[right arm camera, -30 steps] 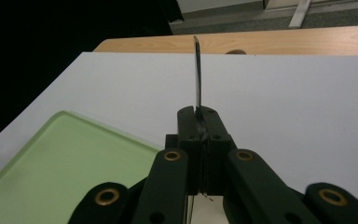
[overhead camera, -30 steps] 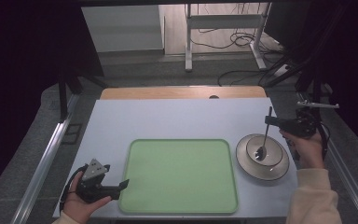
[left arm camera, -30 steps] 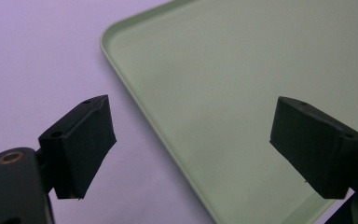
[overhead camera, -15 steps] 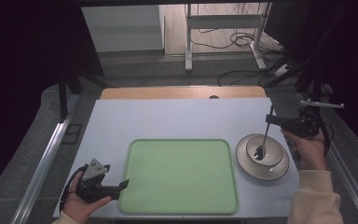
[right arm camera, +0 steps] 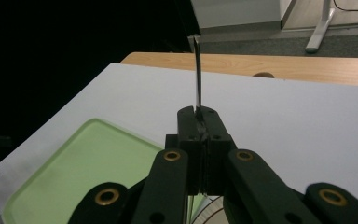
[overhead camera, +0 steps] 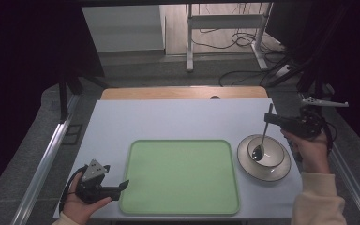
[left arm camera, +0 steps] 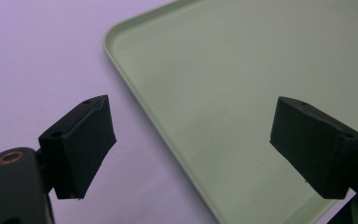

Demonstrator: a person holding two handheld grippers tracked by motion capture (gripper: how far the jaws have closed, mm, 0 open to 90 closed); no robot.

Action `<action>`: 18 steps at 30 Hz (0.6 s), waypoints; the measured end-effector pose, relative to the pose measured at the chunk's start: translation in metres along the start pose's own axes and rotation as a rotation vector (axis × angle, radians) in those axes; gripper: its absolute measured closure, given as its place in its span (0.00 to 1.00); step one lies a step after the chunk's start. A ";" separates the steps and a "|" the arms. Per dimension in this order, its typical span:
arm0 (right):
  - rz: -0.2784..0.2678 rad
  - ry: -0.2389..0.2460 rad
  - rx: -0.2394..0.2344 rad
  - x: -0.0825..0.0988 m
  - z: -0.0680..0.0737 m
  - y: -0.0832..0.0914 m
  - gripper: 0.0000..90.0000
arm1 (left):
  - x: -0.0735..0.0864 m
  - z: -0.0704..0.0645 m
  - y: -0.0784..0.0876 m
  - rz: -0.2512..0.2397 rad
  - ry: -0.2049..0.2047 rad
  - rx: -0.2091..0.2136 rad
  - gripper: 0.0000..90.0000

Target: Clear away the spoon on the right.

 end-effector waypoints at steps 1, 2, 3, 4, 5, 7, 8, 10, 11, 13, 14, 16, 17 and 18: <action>0.003 0.004 -0.003 -0.001 0.002 0.000 0.98 | 0.000 0.000 0.000 0.000 0.000 0.000 0.15; 0.003 0.004 -0.003 -0.001 0.002 0.000 0.98 | 0.000 0.000 0.000 0.000 0.000 0.000 0.15; 0.005 0.008 -0.005 -0.001 0.005 -0.001 0.98 | 0.000 0.000 0.000 0.001 0.000 0.000 0.15; 0.007 0.011 -0.004 -0.001 0.006 -0.001 0.98 | 0.000 0.000 0.000 0.001 0.000 0.000 0.15; 0.007 0.011 -0.004 -0.001 0.006 -0.001 0.98 | 0.000 0.000 0.000 0.001 0.000 0.000 0.15; 0.012 0.013 -0.006 -0.001 0.008 -0.003 0.98 | 0.000 0.000 0.000 0.001 -0.001 -0.001 0.15; 0.015 0.016 -0.008 -0.001 0.009 -0.004 0.98 | 0.000 0.000 0.000 0.001 -0.001 0.000 0.15; 0.020 0.017 -0.012 -0.001 0.011 -0.005 0.98 | 0.000 0.000 0.000 0.002 -0.001 0.000 0.15; 0.023 0.019 -0.015 -0.001 0.012 -0.006 0.98 | 0.000 0.000 0.000 0.002 -0.002 0.000 0.15; 0.028 0.023 -0.023 -0.002 0.015 -0.009 0.98 | 0.000 0.000 -0.001 0.003 -0.002 -0.001 0.15; 0.028 0.023 -0.023 -0.002 0.015 -0.009 0.98 | 0.000 0.000 -0.001 0.003 -0.002 -0.001 0.15; 0.031 0.025 -0.030 -0.001 0.017 -0.012 0.98 | 0.000 0.000 -0.001 0.003 -0.002 -0.001 0.15; 0.040 0.030 -0.036 -0.002 0.019 -0.016 0.98 | 0.000 -0.001 -0.001 0.004 -0.005 -0.001 0.15; 0.045 0.033 -0.041 -0.002 0.021 -0.017 0.98 | 0.000 -0.001 -0.001 0.004 -0.006 -0.001 0.15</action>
Point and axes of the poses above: each handheld gripper's, and its own axes: y roughly backward along the jaws, x roughly out of its underside, z roughly to its left, the point moved 2 cm from there along -y, roughly forward along the jaws, and after that the axes turned 15 degrees about -x, right-handed, at the moved point
